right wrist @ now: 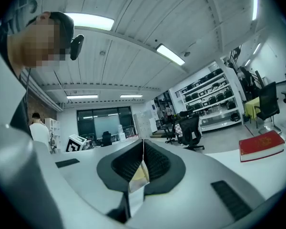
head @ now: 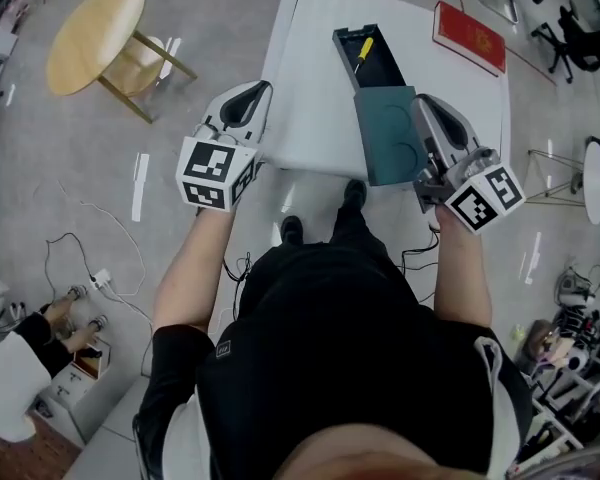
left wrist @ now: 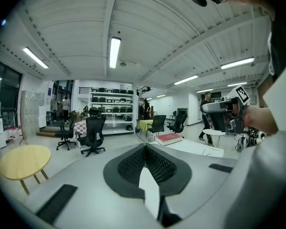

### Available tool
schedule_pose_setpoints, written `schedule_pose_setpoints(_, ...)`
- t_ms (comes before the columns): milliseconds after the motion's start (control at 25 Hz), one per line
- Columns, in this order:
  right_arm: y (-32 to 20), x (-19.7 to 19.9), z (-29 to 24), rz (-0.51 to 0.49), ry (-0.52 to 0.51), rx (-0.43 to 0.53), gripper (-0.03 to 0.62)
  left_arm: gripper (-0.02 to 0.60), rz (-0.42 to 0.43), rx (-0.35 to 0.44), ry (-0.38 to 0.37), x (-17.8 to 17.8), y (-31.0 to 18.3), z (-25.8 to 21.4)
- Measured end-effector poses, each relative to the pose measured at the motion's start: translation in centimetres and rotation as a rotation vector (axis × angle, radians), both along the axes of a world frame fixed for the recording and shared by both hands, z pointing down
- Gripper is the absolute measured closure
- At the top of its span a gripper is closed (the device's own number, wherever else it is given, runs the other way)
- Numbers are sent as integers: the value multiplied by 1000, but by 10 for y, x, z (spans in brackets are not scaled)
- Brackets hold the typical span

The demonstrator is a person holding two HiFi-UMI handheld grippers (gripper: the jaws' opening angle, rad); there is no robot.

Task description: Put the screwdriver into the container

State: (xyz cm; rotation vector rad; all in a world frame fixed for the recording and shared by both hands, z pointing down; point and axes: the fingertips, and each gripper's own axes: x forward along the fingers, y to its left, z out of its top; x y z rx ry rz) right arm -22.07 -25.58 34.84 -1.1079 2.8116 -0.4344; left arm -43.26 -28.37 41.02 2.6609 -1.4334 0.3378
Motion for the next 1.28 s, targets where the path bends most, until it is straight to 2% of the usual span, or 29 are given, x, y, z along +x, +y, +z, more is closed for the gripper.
schedule_pose_setpoints(200,44,-10,-14,72,30,26,563,566,26,29,40,-31,35,-13)
schedule_pose_setpoints(400,77,8,-24,150,47,36,563,566,42,34,72,-35,56,-19)
schedule_pose_setpoints(640,105,40,-30,221,40,46,563,566,62,41,94,-16,71,-28)
schedule_pose_setpoints(880,138,88,-27,259,30,46,563,566,39,73,70,11,99,-45)
schedule_pose_setpoints(1120,166,128,-22,233,-16,58,563,566,-19,74,71,36,132,-59)
schedule_pose_setpoints(1280,178,141,-15,208,-43,58,563,566,-53,70,67,49,157,-64)
